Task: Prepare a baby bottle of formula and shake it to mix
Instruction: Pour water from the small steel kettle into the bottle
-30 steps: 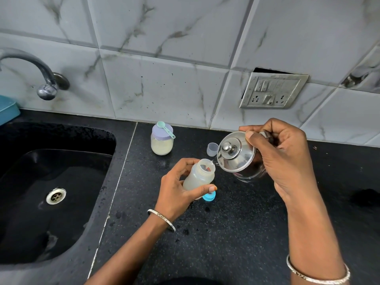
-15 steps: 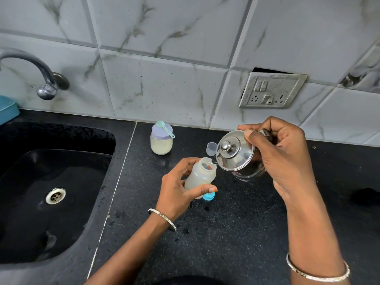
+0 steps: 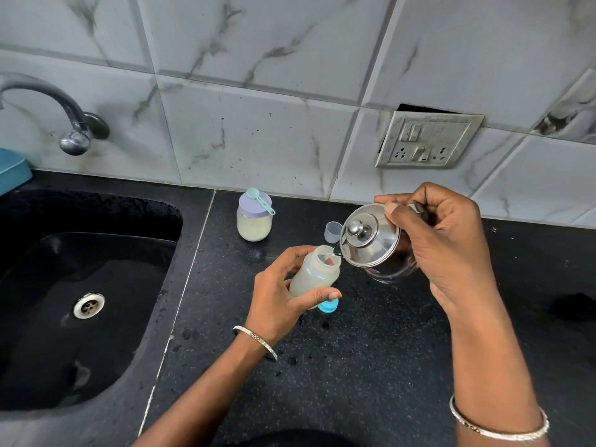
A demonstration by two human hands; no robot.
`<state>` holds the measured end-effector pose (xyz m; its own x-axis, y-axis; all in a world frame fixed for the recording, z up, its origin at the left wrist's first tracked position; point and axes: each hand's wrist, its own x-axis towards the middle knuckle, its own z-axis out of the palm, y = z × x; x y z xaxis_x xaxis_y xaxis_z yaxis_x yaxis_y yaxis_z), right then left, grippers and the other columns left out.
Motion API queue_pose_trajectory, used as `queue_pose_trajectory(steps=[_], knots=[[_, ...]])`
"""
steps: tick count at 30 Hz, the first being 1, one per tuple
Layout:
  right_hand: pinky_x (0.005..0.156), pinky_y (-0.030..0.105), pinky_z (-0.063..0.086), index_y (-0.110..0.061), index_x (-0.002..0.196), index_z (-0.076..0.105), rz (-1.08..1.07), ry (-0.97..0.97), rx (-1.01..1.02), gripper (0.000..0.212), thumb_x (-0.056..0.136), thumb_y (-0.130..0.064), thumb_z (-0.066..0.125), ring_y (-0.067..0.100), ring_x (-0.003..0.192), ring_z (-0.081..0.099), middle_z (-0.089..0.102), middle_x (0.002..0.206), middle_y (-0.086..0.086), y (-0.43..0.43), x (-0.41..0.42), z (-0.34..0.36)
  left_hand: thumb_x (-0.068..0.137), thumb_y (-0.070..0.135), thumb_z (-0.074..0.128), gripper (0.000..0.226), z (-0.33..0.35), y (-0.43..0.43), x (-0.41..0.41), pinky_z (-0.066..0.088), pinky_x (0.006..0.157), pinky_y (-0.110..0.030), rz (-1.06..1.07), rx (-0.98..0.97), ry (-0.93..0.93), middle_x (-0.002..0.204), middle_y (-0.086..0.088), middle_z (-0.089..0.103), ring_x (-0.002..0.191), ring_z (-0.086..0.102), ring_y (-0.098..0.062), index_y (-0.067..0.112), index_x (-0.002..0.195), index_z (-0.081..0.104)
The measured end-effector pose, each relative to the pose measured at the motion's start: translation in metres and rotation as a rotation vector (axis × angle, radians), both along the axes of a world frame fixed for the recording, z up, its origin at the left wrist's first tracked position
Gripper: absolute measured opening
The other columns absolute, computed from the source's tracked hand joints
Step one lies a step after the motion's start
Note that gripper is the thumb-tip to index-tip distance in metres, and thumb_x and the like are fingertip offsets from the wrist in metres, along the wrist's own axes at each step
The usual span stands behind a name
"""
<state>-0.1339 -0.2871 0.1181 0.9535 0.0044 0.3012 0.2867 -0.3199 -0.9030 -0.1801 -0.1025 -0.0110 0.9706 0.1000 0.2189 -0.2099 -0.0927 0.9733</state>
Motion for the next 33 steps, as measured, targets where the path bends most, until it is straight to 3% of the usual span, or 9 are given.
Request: queue_pose_trajectory(steps=[6, 13, 17, 22, 33], knots=[[0.098, 0.054, 0.057, -0.01, 0.075, 0.065, 0.006, 0.004, 0.003, 0.018, 0.09, -0.002, 0.072, 0.018, 0.102, 0.076, 0.082, 0.099, 0.0, -0.002, -0.0004, -0.0003, 0.066, 0.048, 0.085, 0.061, 0.0016, 0.0001, -0.0009, 0.054, 0.087, -0.018, 0.004, 0.006, -0.001, 0.119, 0.023, 0.068, 0.114, 0.064, -0.006, 0.04, 0.12, 0.059], [0.098, 0.054, 0.057, -0.01, 0.075, 0.065, 0.002, 0.003, -0.001, 0.018, 0.09, -0.003, 0.072, 0.018, 0.102, 0.076, 0.082, 0.099, 0.0, -0.0013, -0.0017, -0.0002, 0.065, 0.045, 0.087, 0.06, 0.0032, 0.0002, -0.0018, 0.056, 0.088, -0.023, 0.007, 0.003, -0.005, 0.117, 0.021, 0.069, 0.113, 0.065, -0.007, 0.038, 0.119, 0.061], [0.097, 0.053, 0.058, -0.008, 0.077, 0.067, -0.002, 0.004, 0.001, 0.015, 0.09, -0.003, 0.071, 0.017, 0.101, 0.076, 0.082, 0.1, 0.0, -0.0005, -0.0027, -0.0002, 0.066, 0.045, 0.086, 0.059, 0.0048, 0.0003, -0.0025, 0.054, 0.087, -0.017, 0.007, 0.012, -0.004, 0.117, 0.024, 0.068, 0.112, 0.064, -0.003, 0.04, 0.118, 0.06], [0.095, 0.052, 0.059, -0.006, 0.078, 0.066, -0.001, 0.003, -0.005, 0.014, 0.09, -0.002, 0.071, 0.018, 0.1, 0.076, 0.082, 0.1, 0.0, 0.0006, -0.0036, -0.0004, 0.066, 0.041, 0.089, 0.063, 0.001, 0.0003, -0.002, 0.057, 0.091, -0.027, 0.01, 0.016, -0.001, 0.119, 0.016, 0.07, 0.114, 0.065, -0.008, 0.029, 0.123, 0.062], [0.096, 0.053, 0.059, -0.016, 0.075, 0.067, 0.004, 0.007, -0.008, 0.019, 0.089, -0.005, 0.072, 0.017, 0.102, 0.076, 0.082, 0.101, 0.0, -0.0002, -0.0044, -0.0032, 0.067, 0.042, 0.088, 0.062, 0.0005, 0.0013, -0.0031, 0.057, 0.093, -0.029, 0.01, 0.035, 0.01, 0.12, 0.018, 0.069, 0.116, 0.064, -0.006, 0.036, 0.122, 0.061]])
